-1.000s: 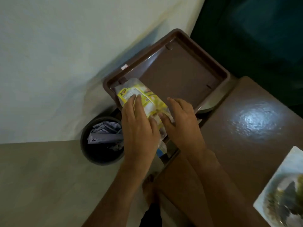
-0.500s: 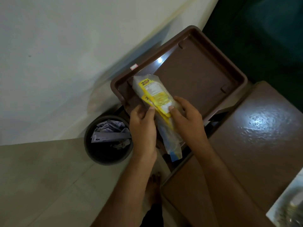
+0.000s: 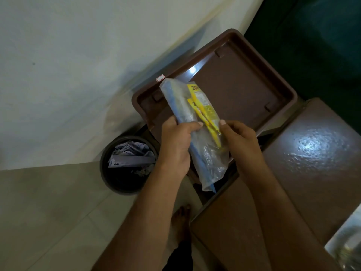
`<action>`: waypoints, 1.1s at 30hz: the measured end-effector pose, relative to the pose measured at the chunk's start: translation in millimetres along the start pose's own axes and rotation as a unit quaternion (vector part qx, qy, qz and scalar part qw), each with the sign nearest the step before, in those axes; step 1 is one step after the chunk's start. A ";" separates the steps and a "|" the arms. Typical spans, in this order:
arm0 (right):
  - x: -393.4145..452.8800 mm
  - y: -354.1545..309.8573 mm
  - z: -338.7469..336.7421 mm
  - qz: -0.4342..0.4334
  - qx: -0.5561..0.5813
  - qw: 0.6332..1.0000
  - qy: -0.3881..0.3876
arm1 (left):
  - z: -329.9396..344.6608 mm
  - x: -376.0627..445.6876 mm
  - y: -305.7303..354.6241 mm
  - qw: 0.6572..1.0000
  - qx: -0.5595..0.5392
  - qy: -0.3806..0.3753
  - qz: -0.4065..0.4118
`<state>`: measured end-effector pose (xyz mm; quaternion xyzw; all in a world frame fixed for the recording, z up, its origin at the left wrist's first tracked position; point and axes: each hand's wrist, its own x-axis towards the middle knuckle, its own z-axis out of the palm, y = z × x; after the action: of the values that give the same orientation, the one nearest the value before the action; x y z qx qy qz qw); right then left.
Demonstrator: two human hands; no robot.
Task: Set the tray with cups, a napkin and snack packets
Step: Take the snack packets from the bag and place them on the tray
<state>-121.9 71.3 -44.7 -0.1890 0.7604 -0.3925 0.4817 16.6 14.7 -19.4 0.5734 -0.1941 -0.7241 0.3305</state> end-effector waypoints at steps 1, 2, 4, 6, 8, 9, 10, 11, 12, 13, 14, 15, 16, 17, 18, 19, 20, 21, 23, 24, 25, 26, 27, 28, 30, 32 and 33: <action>3.8 -1.4 0.8 0.018 0.002 1.000 -0.002 | -2.3 1.0 0.6 1.000 -0.007 -0.007 -0.003; 7.7 -2.7 1.6 0.033 0.005 0.999 -0.003 | -5.5 2.0 1.3 1.000 -0.012 -0.015 -0.005; 14.4 -4.6 4.2 0.048 0.023 0.999 -0.006 | -14.4 4.2 1.5 0.999 -0.011 -0.031 -0.010; 17.0 -7.2 4.4 0.048 0.065 0.997 -0.021 | -23.8 6.5 1.4 0.998 -0.010 -0.061 -0.014; 17.1 -9.2 -0.5 0.052 0.121 0.989 -0.069 | -31.7 8.3 2.3 0.994 -0.022 -0.104 -0.019; 16.6 -9.7 -4.4 0.057 0.145 0.982 -0.105 | -34.3 8.9 3.5 0.992 -0.032 -0.122 -0.022; 15.6 -9.4 -8.7 0.059 0.166 0.974 -0.144 | -36.4 9.2 4.9 0.989 -0.044 -0.137 -0.024; 13.8 -8.4 -13.0 0.055 0.185 0.964 -0.185 | -37.9 9.6 6.1 0.987 -0.051 -0.148 -0.024; 11.4 -7.9 -17.0 0.053 0.206 0.952 -0.220 | -38.9 9.7 7.6 0.987 -0.047 -0.154 -0.019; 8.9 -7.3 -20.6 0.056 0.228 0.941 -0.244 | -39.3 10.1 8.7 0.988 -0.025 -0.149 -0.010; 6.4 -6.2 -23.9 0.064 0.247 0.933 -0.254 | -39.5 10.7 9.5 0.991 0.012 -0.135 0.004; 5.0 -4.2 -27.6 0.070 0.257 0.930 -0.253 | -39.6 11.3 9.6 0.992 0.056 -0.113 0.021; 3.8 -2.1 -30.7 0.071 0.257 0.933 -0.244 | -39.7 12.2 10.0 0.991 0.100 -0.086 0.036; 3.3 -0.3 -33.2 0.066 0.245 0.939 -0.231 | -39.2 12.6 10.0 0.988 0.136 -0.056 0.049; 2.4 0.7 -34.8 0.058 0.229 0.947 -0.217 | -38.8 12.8 9.5 0.984 0.165 -0.029 0.058; 2.1 1.2 -35.6 0.047 0.214 0.954 -0.204 | -38.5 13.2 8.9 0.980 0.187 -0.006 0.064; 1.4 1.9 -36.8 0.039 0.206 0.959 -0.191 | -37.3 12.8 7.8 0.977 0.204 0.013 0.067; 0.5 2.6 -38.1 0.032 0.202 0.963 -0.178 | -35.8 12.2 6.7 0.975 0.210 0.030 0.071; -1.1 3.7 -42.9 0.021 0.198 0.969 -0.145 | -32.9 11.2 6.3 0.976 0.200 0.055 0.071; -1.8 4.0 -45.5 0.016 0.197 0.972 -0.126 | -32.3 11.3 7.4 0.981 0.176 0.058 0.062; -2.6 4.7 -49.3 0.012 0.198 0.974 -0.113 | -31.6 11.3 8.2 0.988 0.140 0.052 0.047; -3.7 5.8 -53.1 0.008 0.199 0.974 -0.106 | -31.0 11.0 9.4 0.994 0.098 0.044 0.026; -5.2 7.6 -57.1 0.005 0.202 0.974 -0.104 | -30.4 10.0 10.0 0.997 0.065 0.037 0.006; -6.6 9.5 -60.8 0.004 0.203 0.974 -0.102 | -29.7 8.6 10.2 0.998 0.055 0.029 -0.002; -8.9 13.6 -68.0 0.006 0.202 0.974 -0.101 | -27.4 3.9 8.3 0.995 0.092 0.020 0.017; -11.6 16.4 -76.4 0.012 0.206 0.973 -0.100 | -22.8 -0.6 3.2 0.986 0.153 0.042 0.054; -13.1 17.2 -80.8 0.014 0.207 0.973 -0.100 | -19.3 -2.4 1.5 0.978 0.183 0.071 0.072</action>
<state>-185.4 124.3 -32.0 -0.1127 0.6136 -0.5133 0.5893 35.8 17.2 -21.9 0.6588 -0.3398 -0.6080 0.2844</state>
